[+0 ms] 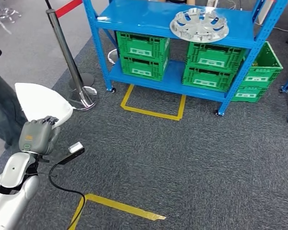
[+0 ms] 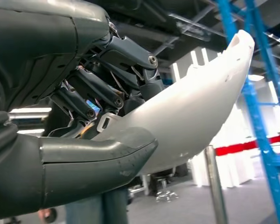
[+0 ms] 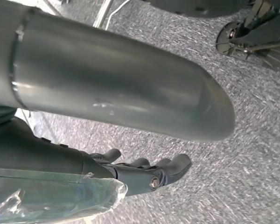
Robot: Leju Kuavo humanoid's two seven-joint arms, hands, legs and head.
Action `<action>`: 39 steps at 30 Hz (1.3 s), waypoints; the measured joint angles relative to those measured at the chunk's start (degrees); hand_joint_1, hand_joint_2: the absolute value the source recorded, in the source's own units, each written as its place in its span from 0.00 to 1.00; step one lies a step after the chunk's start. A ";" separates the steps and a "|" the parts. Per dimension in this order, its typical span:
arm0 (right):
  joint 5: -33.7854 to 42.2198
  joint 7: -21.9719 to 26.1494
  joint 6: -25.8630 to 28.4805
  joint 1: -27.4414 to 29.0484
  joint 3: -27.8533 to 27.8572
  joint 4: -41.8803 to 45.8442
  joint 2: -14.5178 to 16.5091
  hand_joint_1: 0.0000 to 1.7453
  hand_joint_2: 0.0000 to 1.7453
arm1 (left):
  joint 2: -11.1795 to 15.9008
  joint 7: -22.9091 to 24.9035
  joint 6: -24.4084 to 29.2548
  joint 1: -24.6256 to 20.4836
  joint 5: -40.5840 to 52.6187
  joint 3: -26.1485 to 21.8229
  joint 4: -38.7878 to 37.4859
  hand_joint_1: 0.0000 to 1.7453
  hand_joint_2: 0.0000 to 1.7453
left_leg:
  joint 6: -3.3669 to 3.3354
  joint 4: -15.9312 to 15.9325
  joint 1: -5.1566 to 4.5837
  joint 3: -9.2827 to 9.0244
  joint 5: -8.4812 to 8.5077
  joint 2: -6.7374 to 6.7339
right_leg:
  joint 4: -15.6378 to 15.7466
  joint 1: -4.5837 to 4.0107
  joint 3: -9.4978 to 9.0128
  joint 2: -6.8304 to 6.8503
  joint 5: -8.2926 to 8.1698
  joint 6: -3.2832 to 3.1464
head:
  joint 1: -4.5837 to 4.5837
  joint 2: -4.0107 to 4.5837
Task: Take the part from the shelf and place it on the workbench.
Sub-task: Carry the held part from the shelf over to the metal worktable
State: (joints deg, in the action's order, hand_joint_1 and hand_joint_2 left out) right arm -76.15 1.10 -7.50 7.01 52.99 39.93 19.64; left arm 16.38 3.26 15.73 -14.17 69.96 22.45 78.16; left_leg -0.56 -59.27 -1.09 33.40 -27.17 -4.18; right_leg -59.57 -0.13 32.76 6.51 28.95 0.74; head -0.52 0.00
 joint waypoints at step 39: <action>-3.04 -0.46 3.62 -0.42 -4.46 -2.66 -0.84 0.00 0.00 | 0.99 0.02 -0.75 1.42 0.15 -1.31 0.51 1.00 1.00 | -0.36 0.99 1.84 1.14 1.79 6.43 | -14.60 0.98 6.98 -6.20 6.91 1.42 | 0.10 0.00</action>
State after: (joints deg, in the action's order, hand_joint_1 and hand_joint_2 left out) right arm -79.19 0.63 -3.88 6.59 48.52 37.27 18.81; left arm 17.37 3.28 14.97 -12.75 70.12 21.14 78.66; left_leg -0.93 -58.28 0.75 34.54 -25.38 2.25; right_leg -74.17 0.84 39.74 0.31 35.86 2.16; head -0.42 0.00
